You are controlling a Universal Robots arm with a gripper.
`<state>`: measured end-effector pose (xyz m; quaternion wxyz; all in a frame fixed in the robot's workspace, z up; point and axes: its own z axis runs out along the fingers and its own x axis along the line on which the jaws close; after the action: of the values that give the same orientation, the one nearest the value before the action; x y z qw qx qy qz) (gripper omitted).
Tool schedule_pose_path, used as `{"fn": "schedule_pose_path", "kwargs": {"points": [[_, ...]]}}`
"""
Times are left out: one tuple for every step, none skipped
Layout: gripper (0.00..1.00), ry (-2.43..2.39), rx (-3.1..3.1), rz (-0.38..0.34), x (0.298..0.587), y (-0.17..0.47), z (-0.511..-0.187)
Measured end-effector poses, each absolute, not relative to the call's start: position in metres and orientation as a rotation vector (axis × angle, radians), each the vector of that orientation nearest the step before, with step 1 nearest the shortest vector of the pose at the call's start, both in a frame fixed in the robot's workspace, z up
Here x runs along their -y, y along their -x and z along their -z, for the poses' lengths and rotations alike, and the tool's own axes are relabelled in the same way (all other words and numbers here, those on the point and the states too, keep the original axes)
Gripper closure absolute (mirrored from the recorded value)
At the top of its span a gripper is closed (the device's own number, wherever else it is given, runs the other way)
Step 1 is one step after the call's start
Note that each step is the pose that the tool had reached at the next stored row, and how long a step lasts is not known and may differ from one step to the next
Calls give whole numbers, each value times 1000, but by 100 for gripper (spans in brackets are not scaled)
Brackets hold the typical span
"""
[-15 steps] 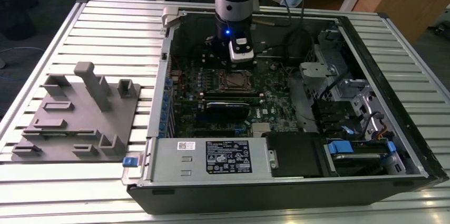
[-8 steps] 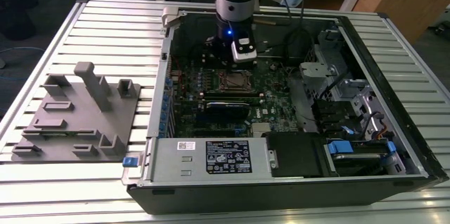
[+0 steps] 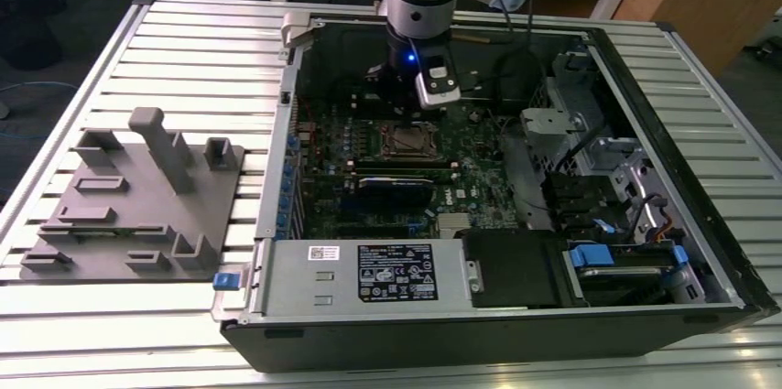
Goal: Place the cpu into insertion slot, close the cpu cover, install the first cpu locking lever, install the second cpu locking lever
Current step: 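Install the first cpu locking lever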
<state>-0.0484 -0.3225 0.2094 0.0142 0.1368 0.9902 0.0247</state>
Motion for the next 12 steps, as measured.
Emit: {"fn": "schedule_pose_path", "kwargs": {"points": [[90, -424, -3083, -77, 323, 48, -209], [90, -423, -3084, -77, 324, 48, -209], [90, -420, -3084, -77, 325, 48, -209], [90, -417, -3084, -77, 326, 48, -209], [90, -414, -3084, -77, 328, 48, -209], [90, -411, -3085, -77, 329, 48, -209], [90, -409, -3085, -77, 331, 48, -209], [90, -406, -3085, -77, 332, 48, -209], [90, -404, -3085, -77, 334, 48, -209], [90, -402, -3085, -77, 336, 48, -209], [90, -400, -3086, -78, 337, 48, -209], [90, -398, -3086, -78, 338, 48, -209]]}}
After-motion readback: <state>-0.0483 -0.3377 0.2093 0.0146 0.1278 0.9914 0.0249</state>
